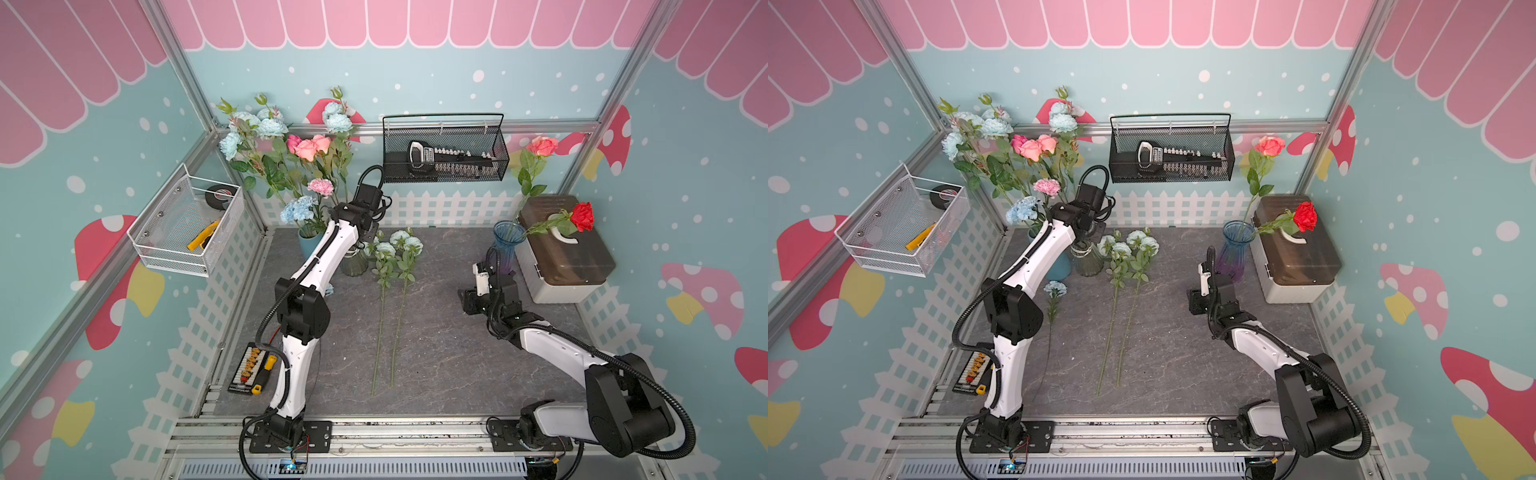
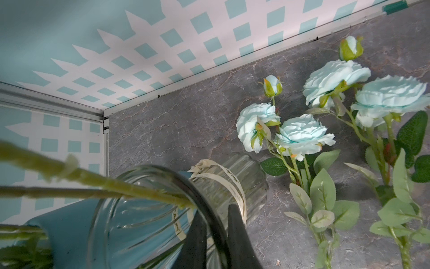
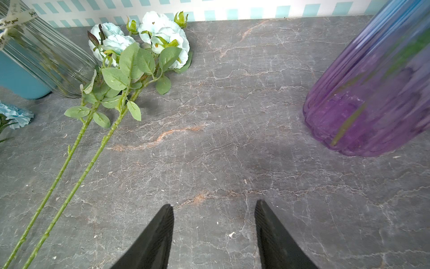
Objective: Pick out blue flowers from the vase
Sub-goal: Pick up the vase from the center of the board, then place the vase at the center of the board.
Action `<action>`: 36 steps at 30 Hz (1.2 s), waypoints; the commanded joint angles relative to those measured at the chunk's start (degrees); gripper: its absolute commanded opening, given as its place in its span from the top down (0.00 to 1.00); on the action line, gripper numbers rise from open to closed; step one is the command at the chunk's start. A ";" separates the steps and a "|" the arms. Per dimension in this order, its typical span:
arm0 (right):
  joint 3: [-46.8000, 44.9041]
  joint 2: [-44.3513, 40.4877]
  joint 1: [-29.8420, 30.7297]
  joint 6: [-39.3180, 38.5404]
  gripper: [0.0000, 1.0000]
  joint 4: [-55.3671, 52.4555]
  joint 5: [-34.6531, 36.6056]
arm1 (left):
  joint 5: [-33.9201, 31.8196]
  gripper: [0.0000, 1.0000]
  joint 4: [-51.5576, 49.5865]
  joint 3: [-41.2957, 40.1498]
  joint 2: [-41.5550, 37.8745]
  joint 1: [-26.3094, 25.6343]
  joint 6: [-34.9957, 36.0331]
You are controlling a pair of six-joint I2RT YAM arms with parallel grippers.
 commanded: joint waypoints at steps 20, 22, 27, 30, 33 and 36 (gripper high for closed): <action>1.16 0.33 -0.09 -0.59 0.44 -0.09 0.14 | -14.38 1.00 -15.81 6.80 -13.14 -16.59 2.17; 1.13 0.32 -0.05 -0.57 0.44 -0.09 0.17 | -15.56 1.00 -16.55 7.02 -14.13 -18.24 2.09; 1.00 0.17 -0.09 0.28 0.43 -0.26 1.84 | -15.56 1.00 -19.10 8.95 -15.58 -23.03 1.82; 0.96 0.15 -0.10 0.99 0.41 -0.71 3.23 | -14.50 1.00 -19.82 8.93 -16.47 -26.74 1.56; 0.82 -0.12 -0.42 2.16 0.34 -1.24 4.70 | -14.71 1.00 -20.48 8.70 -16.49 -30.87 1.21; -0.10 -0.63 -1.84 3.53 0.31 -0.91 4.49 | -15.09 1.00 -20.90 8.49 -15.99 -34.66 0.70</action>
